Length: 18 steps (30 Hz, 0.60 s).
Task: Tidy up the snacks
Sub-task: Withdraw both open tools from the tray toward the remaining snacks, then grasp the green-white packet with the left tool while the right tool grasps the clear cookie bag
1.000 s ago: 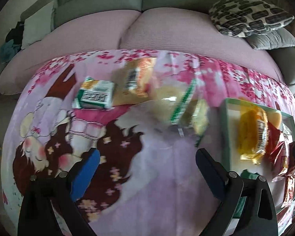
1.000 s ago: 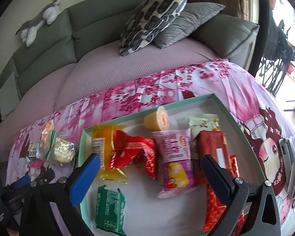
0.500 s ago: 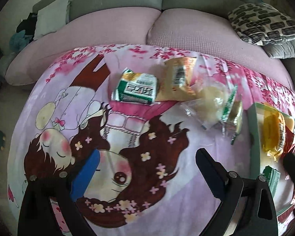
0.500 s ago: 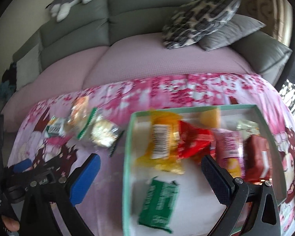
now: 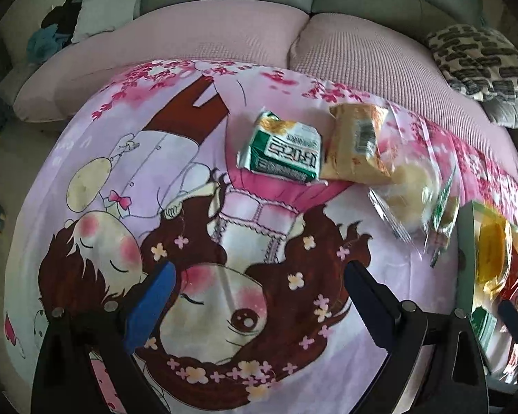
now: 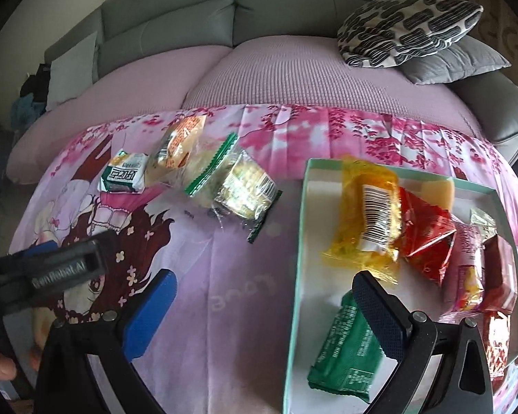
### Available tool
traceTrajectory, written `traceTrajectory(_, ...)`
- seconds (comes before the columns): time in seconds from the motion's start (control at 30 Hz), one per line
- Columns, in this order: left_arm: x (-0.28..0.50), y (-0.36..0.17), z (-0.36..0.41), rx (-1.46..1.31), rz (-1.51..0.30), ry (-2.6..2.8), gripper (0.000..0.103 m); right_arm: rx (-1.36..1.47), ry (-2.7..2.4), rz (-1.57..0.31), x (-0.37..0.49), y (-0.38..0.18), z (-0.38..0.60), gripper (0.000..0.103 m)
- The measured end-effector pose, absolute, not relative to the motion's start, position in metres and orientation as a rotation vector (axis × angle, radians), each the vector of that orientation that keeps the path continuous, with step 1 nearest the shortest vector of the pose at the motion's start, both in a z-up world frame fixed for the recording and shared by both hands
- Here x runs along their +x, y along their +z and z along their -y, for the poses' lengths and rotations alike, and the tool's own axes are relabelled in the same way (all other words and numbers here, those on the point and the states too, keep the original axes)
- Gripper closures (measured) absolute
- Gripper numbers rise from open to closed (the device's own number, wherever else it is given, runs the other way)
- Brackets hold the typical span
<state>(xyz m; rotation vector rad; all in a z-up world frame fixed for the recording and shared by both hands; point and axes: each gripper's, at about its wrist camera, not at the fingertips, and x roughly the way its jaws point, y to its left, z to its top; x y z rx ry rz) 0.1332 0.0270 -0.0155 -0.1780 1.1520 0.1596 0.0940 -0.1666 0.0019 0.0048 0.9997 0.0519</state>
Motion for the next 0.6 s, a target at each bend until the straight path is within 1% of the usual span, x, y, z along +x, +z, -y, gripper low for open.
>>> traceTrajectory(0.27,0.15,-0.015,-0.042,-0.227,-1.161,0.136,0.005,-0.009,0.06,-0.985,0.112,0.002,0.163,0.0)
traceTrajectory(0.4,0.169,-0.014,-0.044,-0.2,-1.162,0.11,0.005,-0.008,0.085,-0.997,0.127,0.001,0.168,0.001)
traceTrajectory(0.6,0.204,-0.019,-0.055,-0.22,-1.19,0.056,0.005,-0.127,0.115,-1.011,0.152,-0.003,0.164,0.005)
